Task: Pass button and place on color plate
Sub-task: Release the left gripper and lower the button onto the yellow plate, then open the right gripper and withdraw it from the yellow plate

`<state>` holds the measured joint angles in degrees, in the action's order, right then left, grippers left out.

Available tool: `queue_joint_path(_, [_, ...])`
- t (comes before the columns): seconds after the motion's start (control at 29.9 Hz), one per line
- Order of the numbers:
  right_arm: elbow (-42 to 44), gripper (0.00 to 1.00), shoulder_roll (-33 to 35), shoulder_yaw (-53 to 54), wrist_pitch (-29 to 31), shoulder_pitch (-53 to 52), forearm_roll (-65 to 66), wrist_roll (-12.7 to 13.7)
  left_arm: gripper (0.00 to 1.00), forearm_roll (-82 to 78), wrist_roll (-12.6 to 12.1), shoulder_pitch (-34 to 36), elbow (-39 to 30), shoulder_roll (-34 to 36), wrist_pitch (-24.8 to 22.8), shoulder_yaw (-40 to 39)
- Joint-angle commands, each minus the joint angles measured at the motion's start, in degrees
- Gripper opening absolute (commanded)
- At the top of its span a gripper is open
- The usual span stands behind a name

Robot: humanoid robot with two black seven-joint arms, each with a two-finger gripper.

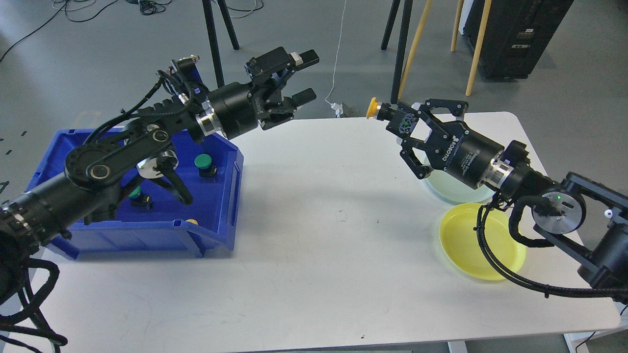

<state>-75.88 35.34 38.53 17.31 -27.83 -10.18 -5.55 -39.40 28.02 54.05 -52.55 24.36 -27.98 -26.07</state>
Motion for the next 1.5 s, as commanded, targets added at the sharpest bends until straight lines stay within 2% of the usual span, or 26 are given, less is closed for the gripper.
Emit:
queue_joint_path(0.0, [-2.07, 0.0, -0.1, 13.73, -8.4, 16.45, -8.95, 0.1, 0.98, -0.68, -0.02, -0.43, -0.01, 6.38, -0.02, -2.67])
queue_joint_path(0.07, [-4.18, 0.0, -0.89, 19.89, -12.55, 24.54, -14.06, -0.25, 0.99, -2.69, -0.02, -0.35, -0.1, 11.22, -0.02, -2.41])
queue_joint_path(0.13, [-4.98, 0.0, -2.73, 23.77, -13.97, 30.0, -15.57, -0.6, 0.99, -9.17, -0.02, 0.0, -0.1, 15.88, -0.02, -2.41])
queue_joint_path(0.23, [-4.37, 0.01, -7.29, 26.95, -14.41, 34.06, -15.75, -0.78, 0.99, -28.29, -0.02, 0.18, 0.08, 21.24, -0.02, -2.41])
queue_joint_path(0.37, [-3.22, 0.01, -10.38, 26.69, -14.67, 34.42, -15.84, -0.69, 0.99, -54.76, -0.02, 0.88, 0.52, 23.28, -0.02, -2.32])
queue_joint_path(0.43, [-3.05, 0.09, -12.31, 27.04, -15.63, 34.68, -15.84, -0.69, 0.99, -65.58, -0.02, 0.8, 0.6, 23.28, -0.02, -1.27])
queue_joint_path(0.47, [-3.04, 0.15, -13.19, 27.3, -16.07, 34.77, -15.84, -0.78, 0.99, -69.9, -0.02, 0.88, 0.6, 23.19, -0.02, -0.13])
queue_joint_path(0.5, [-2.96, 0.27, -13.98, 27.48, -16.08, 35.03, -16.01, -0.87, 0.99, -74.64, -0.02, 0.97, 0.78, 23.02, -0.02, 1.53])
queue_joint_path(0.53, [-3.04, 0.47, -14.42, 27.92, -15.82, 35.47, -16.01, -0.96, 0.99, -77.64, -0.02, 1.06, 1.3, 22.93, -0.02, 3.11])
queue_joint_path(0.57, [-3.13, 0.89, -14.69, 28.7, -15.55, 36.08, -16.1, -1.22, 0.99, -80.02, -0.02, 1.15, 2.61, 22.75, -0.02, 4.61])
queue_joint_path(0.6, [-3.31, 1.0, -14.86, 29.58, -15.2, 36.61, -16.1, -1.65, 0.98, -81.26, -0.02, 1.15, 3.84, 22.49, -0.02, 5.84])
queue_joint_path(0.7, [-3.75, 1.0, -15.39, 32.31, -8.9, 38.19, -16.45, -1.92, 0.98, -81.54, -0.02, 1.58, 7.01, 20.56, -0.02, 8.92])
queue_joint_path(0.8, [-3.92, 1.0, -14.43, 36.08, -4.49, 38.29, -16.45, -1.66, 0.98, -81.36, -0.02, 1.5, 7.02, 20.29, -0.02, 10.6])
queue_joint_path(0.94, [-5.15, 1.0, -9.0, 39.96, -4.21, 33.04, -16.28, -1.22, 0.98, -81.1, -0.02, 1.15, 7.11, 19.68, -0.02, 13.14])
queue_joint_path(1.07, [-4.37, 1.0, -1.0, 38.82, -4.48, 23.11, -16.19, -1.22, 0.98, -80.23, -0.02, 0.71, 7.72, 17.57, -0.02, 13.94])
queue_joint_path(1.17, [-3.31, 1.0, 2.26, 36.28, -4.74, 18.09, -16.36, -1.22, 0.98, -79.43, -0.02, -1.74, 10.26, 15.47, -0.02, 14.38])
queue_joint_path(1.34, [-3.48, 1.0, 3.33, 35.65, -4.65, 17.19, -16.54, -1.22, 0.98, -77.24, -0.02, -2.1, 19.75, 8.79, -0.02, 14.99])
queue_joint_path(1.47, [-3.83, 1.0, 3.59, 35.65, -4.39, 17.98, -16.8, -1.22, 0.97, -77.15, -0.02, -2.1, 22.22, 7.2, -0.02, 16.05])
